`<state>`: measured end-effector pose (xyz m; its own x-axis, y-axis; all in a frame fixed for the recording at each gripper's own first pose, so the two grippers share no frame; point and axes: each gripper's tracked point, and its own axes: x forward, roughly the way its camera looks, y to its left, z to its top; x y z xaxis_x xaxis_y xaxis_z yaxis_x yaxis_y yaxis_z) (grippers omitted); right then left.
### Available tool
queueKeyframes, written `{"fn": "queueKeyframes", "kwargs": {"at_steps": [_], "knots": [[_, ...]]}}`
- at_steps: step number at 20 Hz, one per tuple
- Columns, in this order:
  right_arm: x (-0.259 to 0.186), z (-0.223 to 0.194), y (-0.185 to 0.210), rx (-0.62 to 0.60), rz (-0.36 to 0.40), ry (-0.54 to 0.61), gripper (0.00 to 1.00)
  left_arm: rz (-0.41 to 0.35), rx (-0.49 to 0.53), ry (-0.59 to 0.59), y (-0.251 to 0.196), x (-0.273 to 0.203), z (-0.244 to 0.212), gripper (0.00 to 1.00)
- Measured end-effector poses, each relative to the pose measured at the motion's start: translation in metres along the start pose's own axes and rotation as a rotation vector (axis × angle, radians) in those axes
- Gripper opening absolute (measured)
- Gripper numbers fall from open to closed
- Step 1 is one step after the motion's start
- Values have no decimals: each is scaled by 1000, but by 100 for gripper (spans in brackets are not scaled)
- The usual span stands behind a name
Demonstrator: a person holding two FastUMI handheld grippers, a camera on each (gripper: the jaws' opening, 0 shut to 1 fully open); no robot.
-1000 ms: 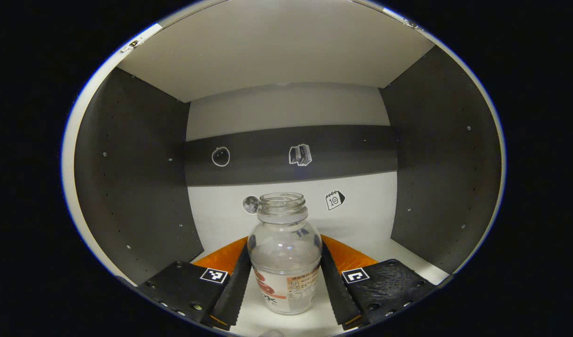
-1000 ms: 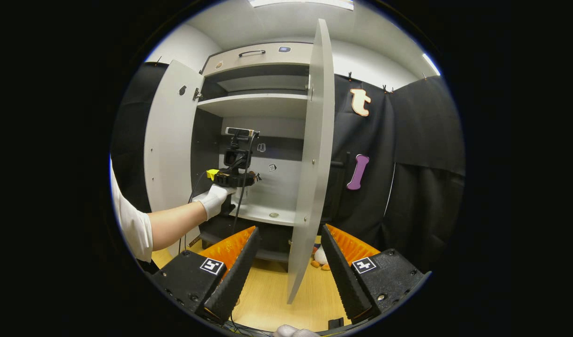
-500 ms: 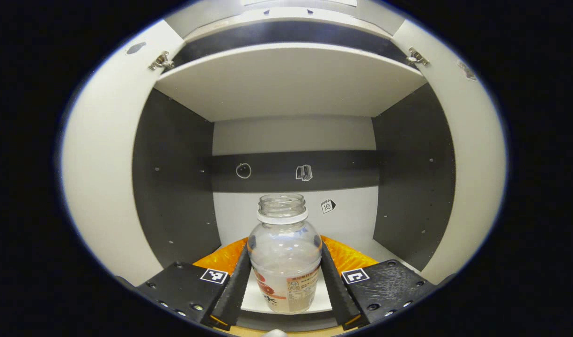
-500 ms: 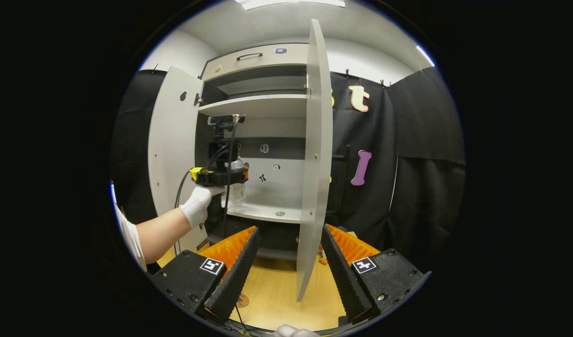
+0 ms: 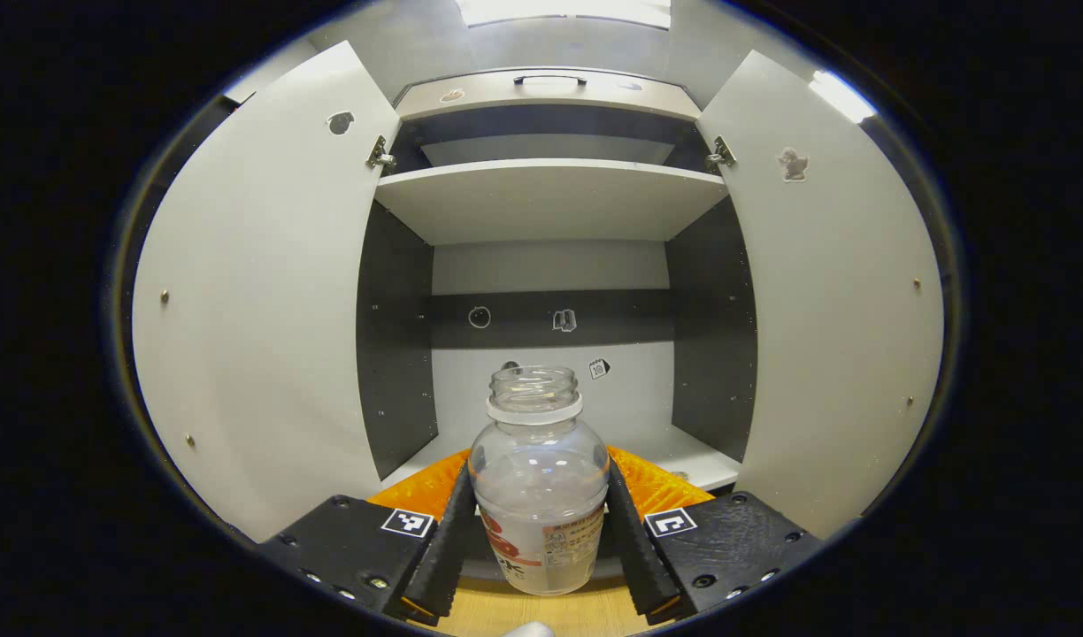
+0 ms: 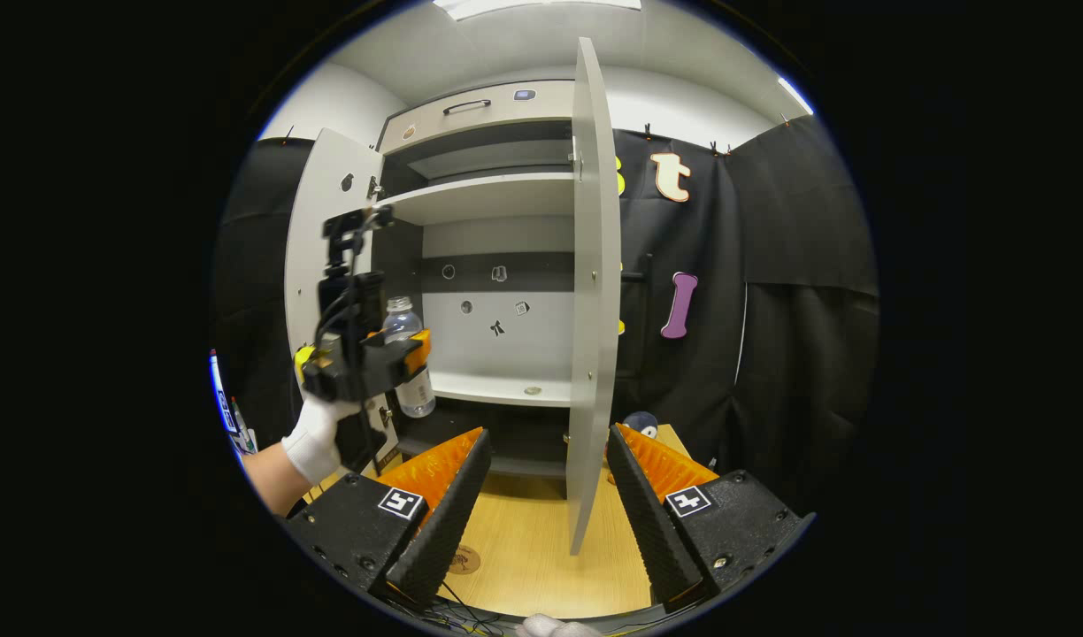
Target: Grasp the bottle in the cabinet with the left hand and place it on the coaster, then close the right door with the right hand and the left door with the left hand.
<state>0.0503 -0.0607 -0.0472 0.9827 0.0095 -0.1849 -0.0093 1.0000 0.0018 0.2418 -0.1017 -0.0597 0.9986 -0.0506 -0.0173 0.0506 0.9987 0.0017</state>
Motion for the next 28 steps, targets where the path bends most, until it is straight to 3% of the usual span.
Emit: {"fn": "queueKeyframes", "kwargs": {"at_steps": [6, 11, 21, 28], "knots": [[-9, -16, -8, -10, -24, 29, 82, -46, -63, 23, -9, -58, -63, 71], [-7, -31, -13, -2, -25, 89, 82, -80, -13, 51, -25, -92, -117, 72], [1, -58, -17, -66, 14, 201, 82, -93, -66, 122, -44, -119, -204, 75], [6, -77, -20, -106, 23, 268, 82, -141, -27, 155, -65, -125, -261, 72]]}}
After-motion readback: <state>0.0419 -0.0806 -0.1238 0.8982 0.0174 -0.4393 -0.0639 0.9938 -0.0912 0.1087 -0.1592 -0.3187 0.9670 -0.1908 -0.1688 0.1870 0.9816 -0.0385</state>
